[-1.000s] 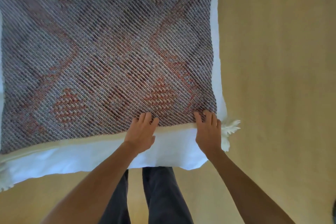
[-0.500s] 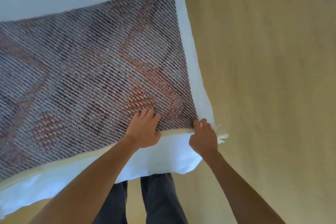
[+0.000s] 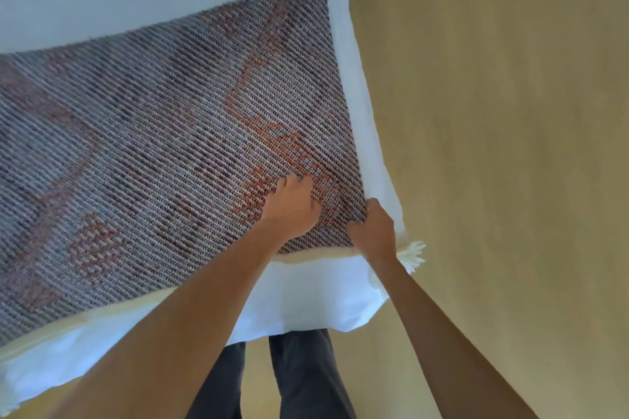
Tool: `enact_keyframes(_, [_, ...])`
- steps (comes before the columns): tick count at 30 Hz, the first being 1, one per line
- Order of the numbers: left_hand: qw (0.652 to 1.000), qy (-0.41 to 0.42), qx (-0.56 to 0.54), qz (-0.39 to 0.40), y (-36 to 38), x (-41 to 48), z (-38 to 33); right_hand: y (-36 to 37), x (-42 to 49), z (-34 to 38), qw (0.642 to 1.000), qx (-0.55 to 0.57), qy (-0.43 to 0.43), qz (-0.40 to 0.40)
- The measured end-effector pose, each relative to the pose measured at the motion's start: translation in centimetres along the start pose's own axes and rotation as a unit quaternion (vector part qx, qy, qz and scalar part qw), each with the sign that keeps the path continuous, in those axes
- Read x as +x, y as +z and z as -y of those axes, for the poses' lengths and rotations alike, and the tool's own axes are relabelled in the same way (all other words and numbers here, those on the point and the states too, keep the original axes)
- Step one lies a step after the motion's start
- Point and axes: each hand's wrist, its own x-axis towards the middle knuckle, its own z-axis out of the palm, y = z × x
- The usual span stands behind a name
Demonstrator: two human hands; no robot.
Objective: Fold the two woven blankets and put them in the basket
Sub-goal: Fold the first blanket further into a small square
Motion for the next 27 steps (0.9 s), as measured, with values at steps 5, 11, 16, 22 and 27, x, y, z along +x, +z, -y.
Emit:
enact_keyframes(5, [0.987,-0.035,-0.142,-0.064,-4.2,2.0,-1.0,1.5,-4.2,3.7,0.989,-0.081,-0.127,0.006])
enact_keyframes(11, [0.968,-0.078,-0.197,-0.138,-9.7,2.9,0.0,5.8,-8.5,9.1,0.957,-0.128,-0.260,-0.006])
enact_keyframes(16, [0.948,-0.132,-0.227,-0.179,-12.6,1.2,4.9,10.0,-11.9,12.2,0.956,-0.108,-0.270,0.045])
enact_keyframes(22, [0.924,-0.182,-0.270,-0.201,-14.4,-2.7,13.7,15.2,-15.5,15.1,0.956,-0.099,-0.266,0.074])
enact_keyframes(27, [0.912,-0.205,-0.293,-0.202,-14.5,-5.9,22.6,21.0,-18.9,18.3,0.948,-0.120,-0.281,0.094])
